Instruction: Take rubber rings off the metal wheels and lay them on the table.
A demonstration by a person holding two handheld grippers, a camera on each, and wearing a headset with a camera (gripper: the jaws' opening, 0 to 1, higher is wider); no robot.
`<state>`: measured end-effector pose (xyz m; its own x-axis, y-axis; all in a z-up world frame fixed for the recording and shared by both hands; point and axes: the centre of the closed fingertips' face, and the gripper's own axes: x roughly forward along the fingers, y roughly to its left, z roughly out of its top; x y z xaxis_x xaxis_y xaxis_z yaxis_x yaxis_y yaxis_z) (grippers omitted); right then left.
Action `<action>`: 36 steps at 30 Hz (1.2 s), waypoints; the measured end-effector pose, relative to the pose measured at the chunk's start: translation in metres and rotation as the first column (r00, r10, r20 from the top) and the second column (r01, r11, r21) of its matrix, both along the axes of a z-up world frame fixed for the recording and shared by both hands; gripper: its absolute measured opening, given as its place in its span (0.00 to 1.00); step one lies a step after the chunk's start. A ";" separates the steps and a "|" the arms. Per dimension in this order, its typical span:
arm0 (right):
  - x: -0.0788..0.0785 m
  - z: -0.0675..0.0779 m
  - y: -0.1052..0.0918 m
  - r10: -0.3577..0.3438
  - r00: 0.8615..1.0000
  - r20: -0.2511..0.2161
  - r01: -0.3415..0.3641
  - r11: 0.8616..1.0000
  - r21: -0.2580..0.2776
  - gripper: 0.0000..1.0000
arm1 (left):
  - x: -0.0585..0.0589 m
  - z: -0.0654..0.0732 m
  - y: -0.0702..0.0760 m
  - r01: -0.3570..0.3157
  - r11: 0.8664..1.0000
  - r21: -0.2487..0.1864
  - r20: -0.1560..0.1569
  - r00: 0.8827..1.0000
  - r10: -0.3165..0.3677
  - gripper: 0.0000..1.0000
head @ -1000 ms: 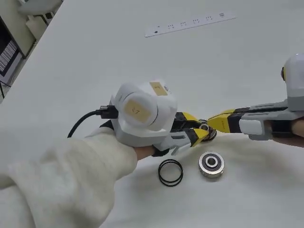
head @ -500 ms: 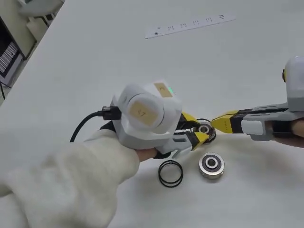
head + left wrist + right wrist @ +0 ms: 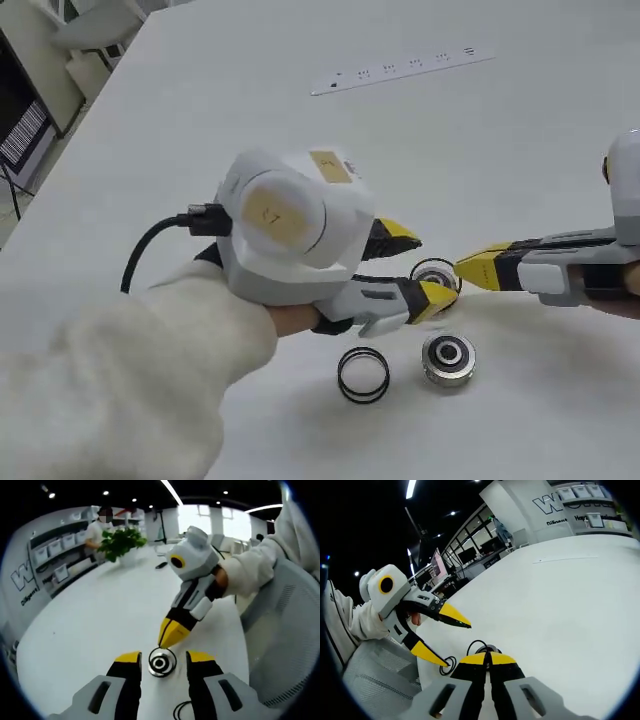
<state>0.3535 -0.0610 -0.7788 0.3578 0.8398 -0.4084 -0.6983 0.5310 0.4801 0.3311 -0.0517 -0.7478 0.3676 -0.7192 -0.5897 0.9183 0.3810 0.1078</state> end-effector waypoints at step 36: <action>-0.013 0.050 -0.026 -0.020 0.995 0.103 0.021 1.000 -0.014 0.00 | -0.016 0.099 0.064 -0.068 0.998 0.003 0.128 0.990 0.067 0.81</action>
<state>0.3407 -0.0867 -0.7286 0.4154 0.8259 -0.3813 -0.7324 0.5522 0.3982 0.3153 0.0125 -0.6484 0.4876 -0.6859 -0.5401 0.8691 0.4402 0.2255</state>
